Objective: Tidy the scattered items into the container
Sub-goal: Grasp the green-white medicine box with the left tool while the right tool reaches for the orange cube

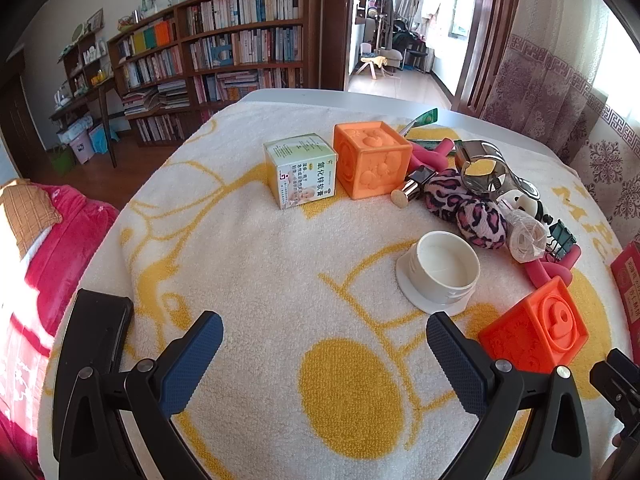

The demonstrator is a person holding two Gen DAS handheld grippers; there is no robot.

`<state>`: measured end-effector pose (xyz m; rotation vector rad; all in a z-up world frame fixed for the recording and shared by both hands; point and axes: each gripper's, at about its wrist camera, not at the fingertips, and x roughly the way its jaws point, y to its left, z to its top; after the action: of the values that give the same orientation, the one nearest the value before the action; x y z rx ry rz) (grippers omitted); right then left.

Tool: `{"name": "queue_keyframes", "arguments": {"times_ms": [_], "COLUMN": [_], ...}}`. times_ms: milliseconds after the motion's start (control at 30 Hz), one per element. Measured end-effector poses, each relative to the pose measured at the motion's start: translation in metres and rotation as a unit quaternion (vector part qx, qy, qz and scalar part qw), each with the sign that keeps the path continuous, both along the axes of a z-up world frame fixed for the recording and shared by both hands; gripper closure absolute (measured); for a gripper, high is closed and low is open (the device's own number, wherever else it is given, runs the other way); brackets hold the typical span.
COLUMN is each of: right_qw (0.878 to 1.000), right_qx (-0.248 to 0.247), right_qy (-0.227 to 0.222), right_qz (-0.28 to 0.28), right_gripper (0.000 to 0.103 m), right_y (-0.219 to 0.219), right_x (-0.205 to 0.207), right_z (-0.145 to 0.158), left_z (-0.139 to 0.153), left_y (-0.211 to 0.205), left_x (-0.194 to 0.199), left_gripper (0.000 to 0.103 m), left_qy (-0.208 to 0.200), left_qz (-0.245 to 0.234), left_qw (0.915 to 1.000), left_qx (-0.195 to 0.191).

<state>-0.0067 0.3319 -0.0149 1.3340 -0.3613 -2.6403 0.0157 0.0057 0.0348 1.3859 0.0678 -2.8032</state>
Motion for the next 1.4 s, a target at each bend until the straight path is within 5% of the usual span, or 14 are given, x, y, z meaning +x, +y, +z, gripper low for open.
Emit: {"name": "queue_keyframes", "arguments": {"times_ms": [233,867,1167,1400], "right_qw": [0.998,0.995,0.991,0.992], "right_qx": [0.014,0.036,0.068,0.07], "right_qy": [0.016,0.04,0.043,0.035], "right_qz": [0.054,0.082,0.103,0.101], "right_gripper": [0.0,0.001,0.008,0.008], "right_y": [-0.02,-0.046,-0.065,-0.068], "right_x": [0.008,0.007,0.007,0.003], "right_z": [0.008,0.021,0.019,0.015], "left_z": [0.009,0.0,0.001,-0.011], "left_y": [-0.02,-0.047,-0.045,-0.054], "left_x": [-0.02,-0.139,-0.154,-0.152], "left_gripper": [0.0,0.0,0.0,0.0], "left_qy": [0.006,-0.033,-0.01,-0.009], "left_qz": [0.028,0.078,0.09,0.055], "left_qw": [0.9996,0.9963,0.9954,0.9955], "left_qx": [0.003,0.011,0.03,0.077]}}
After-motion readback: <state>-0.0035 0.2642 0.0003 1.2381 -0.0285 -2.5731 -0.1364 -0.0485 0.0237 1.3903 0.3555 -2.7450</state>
